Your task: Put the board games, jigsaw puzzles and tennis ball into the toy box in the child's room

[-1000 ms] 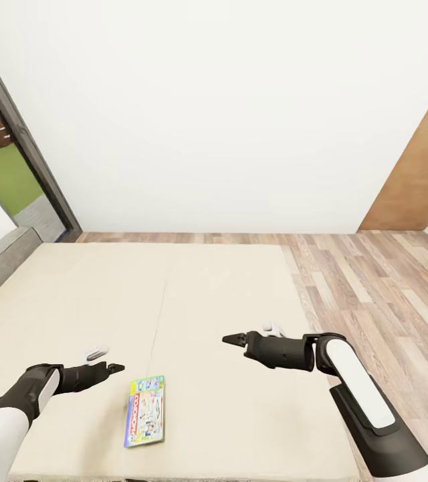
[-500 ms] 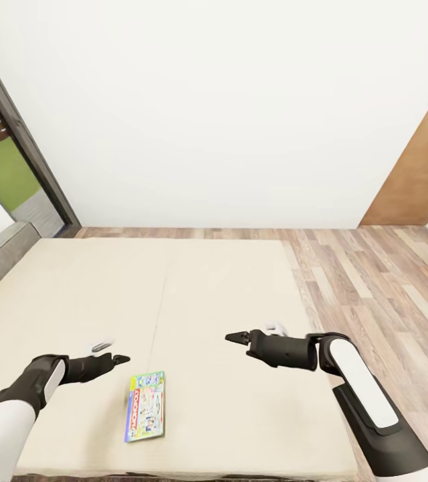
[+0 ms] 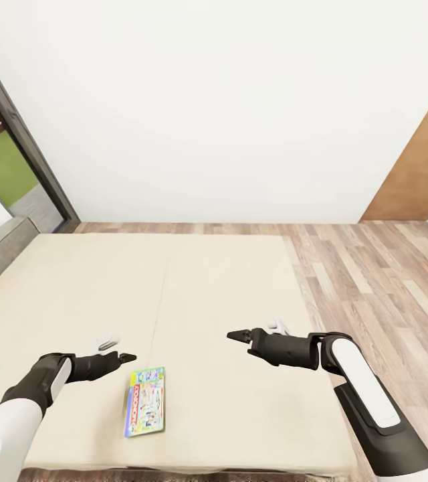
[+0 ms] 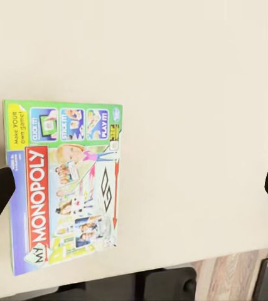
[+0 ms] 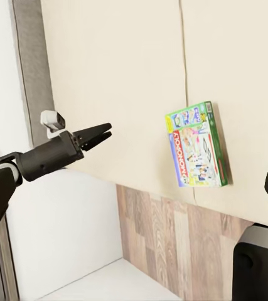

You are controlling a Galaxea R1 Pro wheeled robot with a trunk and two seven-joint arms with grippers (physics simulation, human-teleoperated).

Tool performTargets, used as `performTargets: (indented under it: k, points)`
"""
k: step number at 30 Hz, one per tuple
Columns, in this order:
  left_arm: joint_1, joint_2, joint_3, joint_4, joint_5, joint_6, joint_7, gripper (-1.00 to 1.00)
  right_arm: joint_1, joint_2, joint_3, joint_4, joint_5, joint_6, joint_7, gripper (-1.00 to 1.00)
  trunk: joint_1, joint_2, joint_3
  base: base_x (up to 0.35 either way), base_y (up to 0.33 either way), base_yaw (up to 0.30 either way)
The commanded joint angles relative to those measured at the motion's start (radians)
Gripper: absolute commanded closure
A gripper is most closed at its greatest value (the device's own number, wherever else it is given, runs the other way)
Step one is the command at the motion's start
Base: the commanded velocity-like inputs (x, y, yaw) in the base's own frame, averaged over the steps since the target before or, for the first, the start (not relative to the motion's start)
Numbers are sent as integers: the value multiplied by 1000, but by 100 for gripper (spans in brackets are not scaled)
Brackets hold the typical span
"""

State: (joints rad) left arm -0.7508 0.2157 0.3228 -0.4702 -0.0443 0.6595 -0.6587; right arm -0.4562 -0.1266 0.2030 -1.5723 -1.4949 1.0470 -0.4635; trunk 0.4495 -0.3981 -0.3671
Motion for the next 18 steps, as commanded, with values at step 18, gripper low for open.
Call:
performTargets:
  k: [18]
  points:
    - [-1,5,7,-1,-3,9,-7,-100,-1,12,13,-3,-4,0,-11,-100,0,-2,-31,0,0,0]
